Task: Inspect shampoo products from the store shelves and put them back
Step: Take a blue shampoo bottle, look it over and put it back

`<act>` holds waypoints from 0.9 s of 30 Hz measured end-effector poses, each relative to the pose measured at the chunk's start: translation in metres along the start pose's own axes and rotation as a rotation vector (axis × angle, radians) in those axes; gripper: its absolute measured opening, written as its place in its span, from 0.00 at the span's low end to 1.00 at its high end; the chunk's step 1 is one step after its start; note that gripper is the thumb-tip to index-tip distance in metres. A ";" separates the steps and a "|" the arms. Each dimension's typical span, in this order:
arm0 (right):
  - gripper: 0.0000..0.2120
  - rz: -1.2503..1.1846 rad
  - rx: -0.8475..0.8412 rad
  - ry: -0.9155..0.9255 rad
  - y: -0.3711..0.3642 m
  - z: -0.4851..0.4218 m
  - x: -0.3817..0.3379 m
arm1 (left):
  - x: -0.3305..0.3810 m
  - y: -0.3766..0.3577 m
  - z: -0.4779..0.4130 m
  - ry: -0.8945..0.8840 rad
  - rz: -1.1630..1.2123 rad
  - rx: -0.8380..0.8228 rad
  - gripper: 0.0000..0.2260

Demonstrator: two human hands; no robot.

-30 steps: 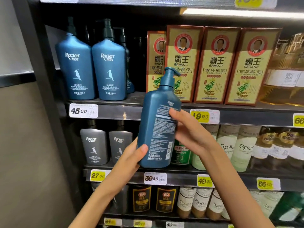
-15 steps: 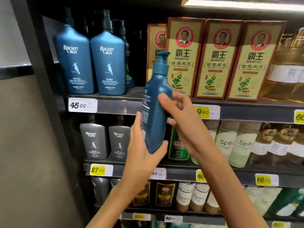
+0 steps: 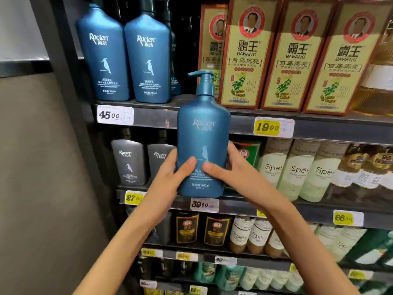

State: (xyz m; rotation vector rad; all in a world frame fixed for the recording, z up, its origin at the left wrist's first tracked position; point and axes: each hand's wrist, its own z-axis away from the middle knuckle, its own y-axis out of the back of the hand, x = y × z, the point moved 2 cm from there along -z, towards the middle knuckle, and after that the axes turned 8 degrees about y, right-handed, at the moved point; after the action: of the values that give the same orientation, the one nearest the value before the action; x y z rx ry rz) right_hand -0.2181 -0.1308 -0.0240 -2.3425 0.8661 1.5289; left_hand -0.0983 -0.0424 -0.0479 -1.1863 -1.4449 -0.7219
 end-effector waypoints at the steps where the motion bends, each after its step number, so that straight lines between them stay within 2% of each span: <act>1: 0.23 0.039 -0.010 -0.001 -0.001 0.004 0.007 | -0.004 0.003 0.002 0.002 0.018 -0.002 0.16; 3: 0.22 0.099 0.014 0.022 0.001 0.009 0.021 | -0.013 0.008 0.003 -0.023 -0.048 -0.011 0.15; 8: 0.24 0.335 0.017 0.190 -0.005 0.021 0.030 | -0.024 0.027 0.000 -0.086 -0.433 0.042 0.19; 12: 0.24 0.382 0.023 0.251 -0.009 0.024 0.029 | -0.021 0.027 0.010 -0.139 -0.543 0.099 0.19; 14: 0.25 0.337 0.003 0.203 -0.006 0.025 0.023 | -0.008 0.026 0.016 -0.114 -0.528 0.063 0.21; 16: 0.26 0.250 -0.035 0.129 -0.005 0.023 0.010 | 0.014 0.023 0.021 -0.070 -0.473 -0.040 0.18; 18: 0.20 0.059 -0.074 0.022 -0.007 0.015 -0.011 | 0.039 0.015 0.026 0.008 -0.291 -0.096 0.14; 20: 0.19 -0.182 -0.131 -0.131 -0.014 0.007 -0.032 | 0.056 0.005 0.028 0.140 -0.091 -0.069 0.20; 22: 0.19 -0.316 -0.122 -0.190 -0.018 0.002 -0.050 | 0.071 -0.003 0.029 0.222 -0.044 -0.042 0.23; 25: 0.15 -0.341 -0.084 -0.180 -0.020 0.001 -0.059 | 0.084 -0.007 0.034 0.254 -0.062 -0.087 0.25; 27: 0.17 -0.233 -0.064 -0.148 -0.021 0.007 -0.055 | 0.084 -0.007 0.042 0.251 -0.112 -0.126 0.24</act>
State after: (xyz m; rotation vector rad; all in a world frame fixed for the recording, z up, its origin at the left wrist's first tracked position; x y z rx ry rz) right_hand -0.2266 -0.0908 0.0189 -2.2450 0.4971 1.6264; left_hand -0.1127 0.0168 0.0243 -1.0726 -1.2768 -1.0148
